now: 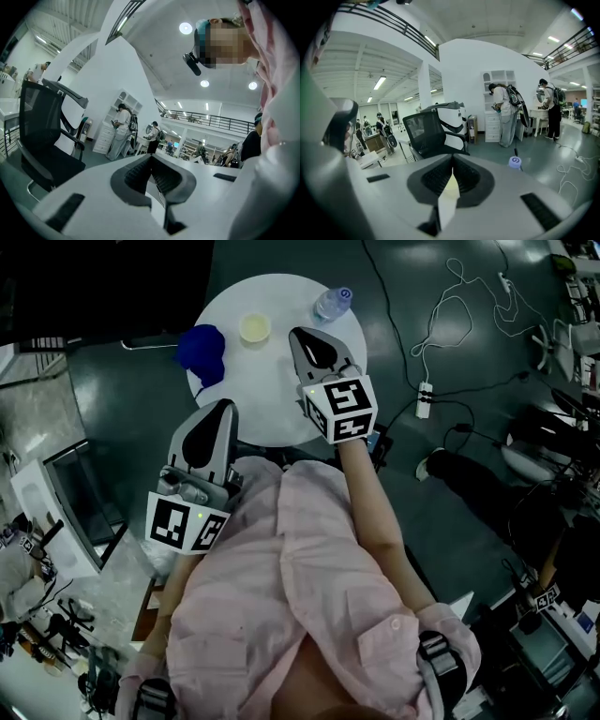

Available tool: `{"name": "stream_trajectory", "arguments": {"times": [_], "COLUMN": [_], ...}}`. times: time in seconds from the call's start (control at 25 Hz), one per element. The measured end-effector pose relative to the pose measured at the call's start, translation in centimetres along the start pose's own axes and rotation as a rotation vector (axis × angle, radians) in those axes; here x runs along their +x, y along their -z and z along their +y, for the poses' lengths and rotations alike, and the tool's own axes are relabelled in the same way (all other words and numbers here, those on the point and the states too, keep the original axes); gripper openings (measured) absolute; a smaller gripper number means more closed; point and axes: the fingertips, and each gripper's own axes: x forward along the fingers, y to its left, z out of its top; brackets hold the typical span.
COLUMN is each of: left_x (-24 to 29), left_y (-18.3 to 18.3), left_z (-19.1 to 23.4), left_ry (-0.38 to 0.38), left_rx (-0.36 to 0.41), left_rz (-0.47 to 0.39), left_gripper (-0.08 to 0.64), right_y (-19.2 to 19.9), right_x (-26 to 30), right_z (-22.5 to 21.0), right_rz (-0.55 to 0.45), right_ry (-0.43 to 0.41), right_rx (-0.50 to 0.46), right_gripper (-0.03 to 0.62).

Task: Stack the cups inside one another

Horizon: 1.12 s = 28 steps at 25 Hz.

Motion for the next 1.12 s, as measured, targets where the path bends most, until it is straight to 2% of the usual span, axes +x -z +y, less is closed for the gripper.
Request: {"name": "stream_trajectory", "arguments": {"times": [0.36, 0.56, 0.76, 1.0, 1.12], "left_x": [-0.3, -0.3, -0.2, -0.4, -0.6], "left_y": [0.2, 1.5, 3.0, 3.5, 2.7], "left_z": [-2.3, -5.2, -7.8, -7.6, -7.6], "left_ry": [-0.014, -0.006, 0.028, 0.04, 0.02], "left_rx": [0.021, 0.072, 0.095, 0.118, 0.123], "left_rz": [-0.048, -0.045, -0.033, -0.012, -0.014], "left_gripper": [0.018, 0.018, 0.018, 0.018, 0.018], "right_y": [-2.1, -1.1, 1.3, 2.2, 2.2], "right_x": [-4.9, -8.8, -12.1, -13.3, -14.0], "right_z": [1.4, 1.6, 2.8, 3.4, 3.1], "right_rz": [-0.087, -0.114, -0.097, -0.12, -0.121], "right_ry": [-0.016, -0.04, -0.056, -0.051, -0.045], "right_rx": [-0.025, -0.015, 0.015, 0.033, 0.052], "right_gripper": [0.031, 0.031, 0.031, 0.031, 0.031]}}
